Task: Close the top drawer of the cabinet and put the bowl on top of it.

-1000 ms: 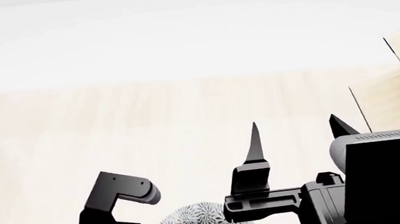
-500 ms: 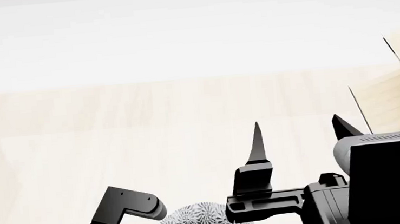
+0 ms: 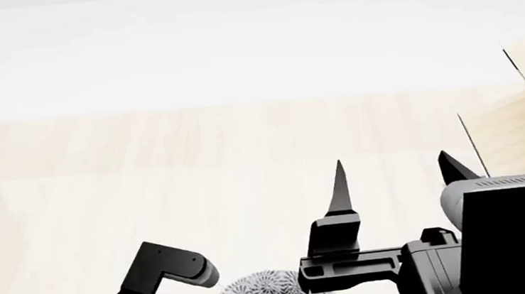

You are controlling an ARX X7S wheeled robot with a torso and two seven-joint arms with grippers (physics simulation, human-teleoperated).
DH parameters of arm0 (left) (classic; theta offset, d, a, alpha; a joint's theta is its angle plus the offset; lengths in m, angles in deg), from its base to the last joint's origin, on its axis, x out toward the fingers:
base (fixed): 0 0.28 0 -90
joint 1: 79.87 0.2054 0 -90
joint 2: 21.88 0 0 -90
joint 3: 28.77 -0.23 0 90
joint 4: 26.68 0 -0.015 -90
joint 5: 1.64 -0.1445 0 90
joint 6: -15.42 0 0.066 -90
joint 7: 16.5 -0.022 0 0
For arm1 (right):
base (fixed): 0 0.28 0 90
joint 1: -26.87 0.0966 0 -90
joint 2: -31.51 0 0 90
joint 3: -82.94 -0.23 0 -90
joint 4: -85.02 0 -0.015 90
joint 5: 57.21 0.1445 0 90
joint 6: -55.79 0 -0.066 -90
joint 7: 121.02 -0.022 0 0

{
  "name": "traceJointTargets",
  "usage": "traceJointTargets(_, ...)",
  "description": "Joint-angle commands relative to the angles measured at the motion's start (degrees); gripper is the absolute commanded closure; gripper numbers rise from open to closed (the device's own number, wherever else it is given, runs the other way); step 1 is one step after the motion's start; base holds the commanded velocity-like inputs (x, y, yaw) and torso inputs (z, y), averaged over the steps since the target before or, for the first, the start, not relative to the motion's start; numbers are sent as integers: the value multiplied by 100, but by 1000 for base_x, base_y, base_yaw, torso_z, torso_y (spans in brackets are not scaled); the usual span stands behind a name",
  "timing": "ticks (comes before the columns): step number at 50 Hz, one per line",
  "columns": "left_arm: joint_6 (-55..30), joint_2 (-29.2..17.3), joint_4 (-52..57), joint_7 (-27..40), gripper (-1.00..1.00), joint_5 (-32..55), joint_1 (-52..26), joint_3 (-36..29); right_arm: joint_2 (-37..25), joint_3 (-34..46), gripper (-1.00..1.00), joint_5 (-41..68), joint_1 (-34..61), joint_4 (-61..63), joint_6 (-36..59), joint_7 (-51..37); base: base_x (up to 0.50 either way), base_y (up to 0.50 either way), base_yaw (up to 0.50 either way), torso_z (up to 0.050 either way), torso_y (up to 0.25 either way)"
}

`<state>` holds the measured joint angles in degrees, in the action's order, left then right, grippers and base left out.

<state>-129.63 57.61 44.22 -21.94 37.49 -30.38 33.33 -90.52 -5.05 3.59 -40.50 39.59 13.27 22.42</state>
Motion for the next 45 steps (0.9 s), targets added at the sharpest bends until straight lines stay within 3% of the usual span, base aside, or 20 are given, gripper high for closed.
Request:
traceJointTargets(1,-42,-42,70,545,100,38,74,-32,-17,1,-100,6,-18,7,-34,-13,0,0,0,0,0)
traceJointTargets(45,-225,-293,361,838,100,384,-417,453,-68,109,-100,101,88,83,-14,-179,0,0,0,0,0)
